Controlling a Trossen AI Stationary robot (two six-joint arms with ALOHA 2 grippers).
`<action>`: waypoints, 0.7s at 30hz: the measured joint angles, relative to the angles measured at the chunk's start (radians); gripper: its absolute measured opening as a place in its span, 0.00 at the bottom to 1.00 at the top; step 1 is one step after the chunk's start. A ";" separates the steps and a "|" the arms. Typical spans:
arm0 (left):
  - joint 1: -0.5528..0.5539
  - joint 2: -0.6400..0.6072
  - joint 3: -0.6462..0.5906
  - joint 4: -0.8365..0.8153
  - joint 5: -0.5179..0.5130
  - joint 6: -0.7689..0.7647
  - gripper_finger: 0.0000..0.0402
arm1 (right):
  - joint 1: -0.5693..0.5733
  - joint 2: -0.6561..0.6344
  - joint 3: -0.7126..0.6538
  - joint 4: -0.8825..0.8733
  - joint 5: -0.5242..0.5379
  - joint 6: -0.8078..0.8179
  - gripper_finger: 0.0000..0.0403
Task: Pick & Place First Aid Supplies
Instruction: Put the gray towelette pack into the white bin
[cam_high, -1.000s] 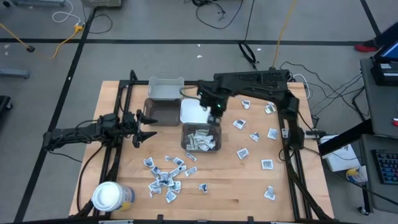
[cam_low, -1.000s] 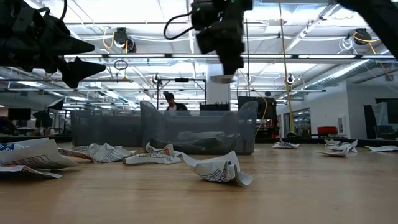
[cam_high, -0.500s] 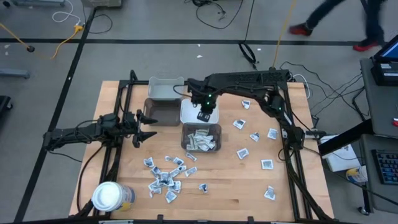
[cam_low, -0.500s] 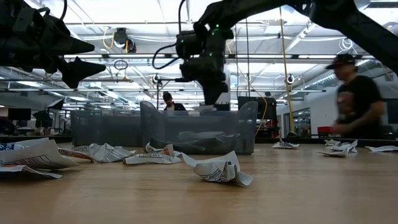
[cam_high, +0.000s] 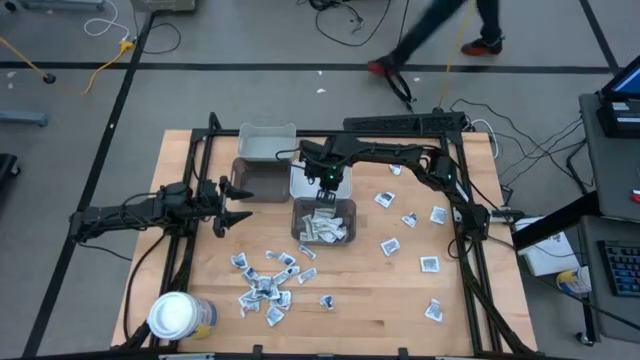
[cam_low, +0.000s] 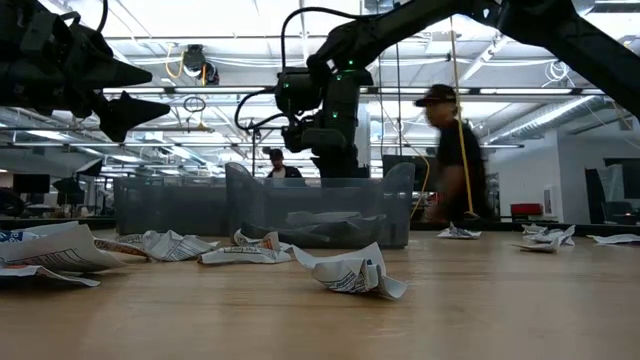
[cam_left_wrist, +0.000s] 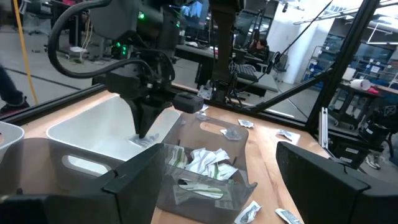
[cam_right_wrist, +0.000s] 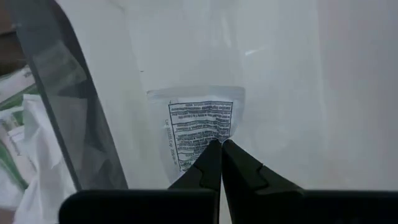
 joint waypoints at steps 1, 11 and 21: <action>0.000 0.000 0.000 0.000 0.000 0.000 0.77 | 0.001 0.000 0.000 0.003 -0.001 -0.001 0.00; 0.000 0.000 0.000 0.000 0.000 0.000 0.77 | 0.003 -0.014 0.001 -0.028 0.022 -0.001 0.25; 0.000 0.000 0.000 0.000 0.000 0.000 0.77 | 0.003 -0.017 0.000 -0.029 0.048 -0.003 0.58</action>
